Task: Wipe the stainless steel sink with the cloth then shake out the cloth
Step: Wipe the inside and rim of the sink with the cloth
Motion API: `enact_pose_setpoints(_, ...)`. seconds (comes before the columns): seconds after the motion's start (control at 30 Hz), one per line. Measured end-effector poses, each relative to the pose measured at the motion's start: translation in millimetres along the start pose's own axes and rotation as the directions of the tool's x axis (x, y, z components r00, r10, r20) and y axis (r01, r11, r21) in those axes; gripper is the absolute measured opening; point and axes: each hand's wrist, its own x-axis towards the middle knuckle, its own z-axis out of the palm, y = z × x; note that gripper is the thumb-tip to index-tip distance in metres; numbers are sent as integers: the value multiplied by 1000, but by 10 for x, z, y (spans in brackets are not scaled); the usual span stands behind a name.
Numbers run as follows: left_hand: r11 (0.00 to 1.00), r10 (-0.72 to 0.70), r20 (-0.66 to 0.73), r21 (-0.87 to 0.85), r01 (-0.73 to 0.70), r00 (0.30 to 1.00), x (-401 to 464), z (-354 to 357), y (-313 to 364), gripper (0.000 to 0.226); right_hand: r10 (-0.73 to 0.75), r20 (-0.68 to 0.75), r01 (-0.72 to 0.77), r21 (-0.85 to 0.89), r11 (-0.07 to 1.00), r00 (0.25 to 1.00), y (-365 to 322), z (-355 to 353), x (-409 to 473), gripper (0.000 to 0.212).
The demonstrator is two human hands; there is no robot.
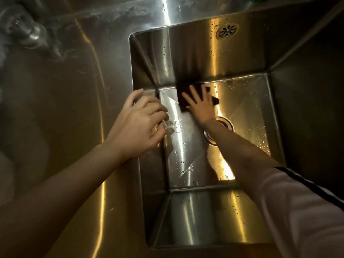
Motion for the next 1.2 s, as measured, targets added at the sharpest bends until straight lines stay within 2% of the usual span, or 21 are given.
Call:
enact_pose_setpoints(0.17,1000,7,-32,-13,-7,999,8,22,2,34,307,-23,-308,-6,952,951,721,-79,-303,57)
enact_pose_setpoints(0.23,1000,9,-38,-12,-10,999,10,24,-1,34,361,-11,-361,-23,932,932,685,-63,-311,57)
enact_pose_setpoints(0.33,1000,19,-44,-3,-19,999,14,32,1,34,403,11,-403,53,913,915,417,-74,-262,59)
enact_pose_setpoints(0.4,1000,21,-41,-2,-21,999,15,33,1,34,343,6,-342,93,935,939,193,-96,-252,60)
enact_pose_setpoints(0.53,1000,14,-25,5,-14,1000,15,16,-3,35,82,35,-84,68,994,996,-177,-55,-182,59)
enact_pose_setpoints(0.63,1000,20,-9,14,-20,1000,13,18,-2,38,-89,48,87,44,995,995,-85,-94,-136,59)
enact_pose_setpoints(0.7,1000,25,-2,17,-25,1000,13,23,-3,38,-149,57,147,30,989,987,174,-134,-112,59)
enact_pose_setpoints(0.77,999,25,-2,22,-25,1000,24,24,-4,38,-74,58,74,-5,997,996,512,-127,-100,62)
enact_pose_setpoints(0.83,1000,17,-9,18,-17,1000,23,33,-3,39,110,28,-109,-35,993,994,876,-116,-159,65)
enact_pose_setpoints(0.9,1000,5,-22,12,-4,1000,21,36,-3,38,272,12,-271,-20,962,962,1155,-149,-271,62)
enact_pose_setpoints(0.97,1000,7,-32,9,-7,999,23,36,-3,38,340,16,-339,-28,940,940,1265,-207,-359,60)
enact_pose_setpoints(1.03,1000,9,-36,4,-9,999,24,41,0,37,385,7,-385,-45,922,923,1183,-229,-386,58)
enact_pose_setpoints(1.13,1000,7,-34,3,-7,999,22,37,-3,36,534,7,-532,87,842,845,790,-189,-391,57)
enact_pose_setpoints(1.2,1000,7,-30,4,-7,1000,22,34,-5,36,548,-8,-540,165,826,836,516,-167,-455,56)
